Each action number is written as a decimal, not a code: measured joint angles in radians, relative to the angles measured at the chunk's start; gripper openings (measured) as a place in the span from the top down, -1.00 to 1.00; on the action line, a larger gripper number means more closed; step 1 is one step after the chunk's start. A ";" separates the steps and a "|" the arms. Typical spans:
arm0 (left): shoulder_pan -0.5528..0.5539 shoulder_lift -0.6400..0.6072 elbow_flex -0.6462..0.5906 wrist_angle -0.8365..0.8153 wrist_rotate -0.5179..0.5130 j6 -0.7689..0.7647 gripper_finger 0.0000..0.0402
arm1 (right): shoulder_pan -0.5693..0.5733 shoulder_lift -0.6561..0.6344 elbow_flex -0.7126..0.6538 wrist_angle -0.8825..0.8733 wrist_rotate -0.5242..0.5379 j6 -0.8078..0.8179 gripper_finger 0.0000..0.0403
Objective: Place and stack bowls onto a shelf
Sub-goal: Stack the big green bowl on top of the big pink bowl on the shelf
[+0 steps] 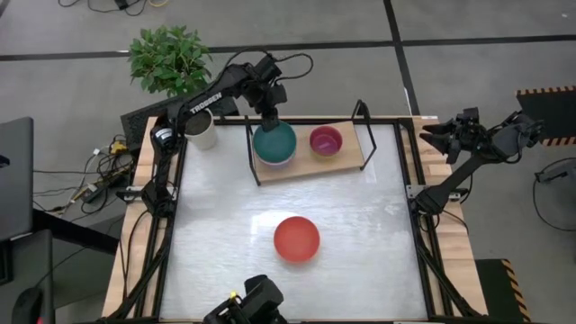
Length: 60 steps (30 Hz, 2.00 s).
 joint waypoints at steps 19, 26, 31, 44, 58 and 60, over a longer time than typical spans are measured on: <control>0.002 -0.016 0.041 -0.068 0.075 -0.020 1.00 | 0.000 0.000 0.000 -0.001 0.000 0.017 -0.20; 0.004 -0.015 -0.041 -0.003 0.074 -0.020 1.00 | 0.000 0.000 0.000 -0.001 0.000 0.017 -0.20; 0.004 -0.014 -0.065 0.040 0.075 -0.041 1.00 | 0.000 0.000 0.000 0.000 0.000 0.019 -0.20; -0.060 -0.027 0.104 -0.251 -0.024 -0.078 1.00 | 0.000 0.000 0.000 -0.002 0.000 0.024 -0.20; -0.099 -0.023 0.065 -0.332 -0.247 -0.097 1.00 | 0.000 0.000 0.000 -0.003 -0.023 0.026 -0.20; -0.097 -0.023 0.065 -0.326 -0.273 -0.088 1.00 | 0.000 0.000 0.000 -0.005 -0.025 0.039 -0.20</control>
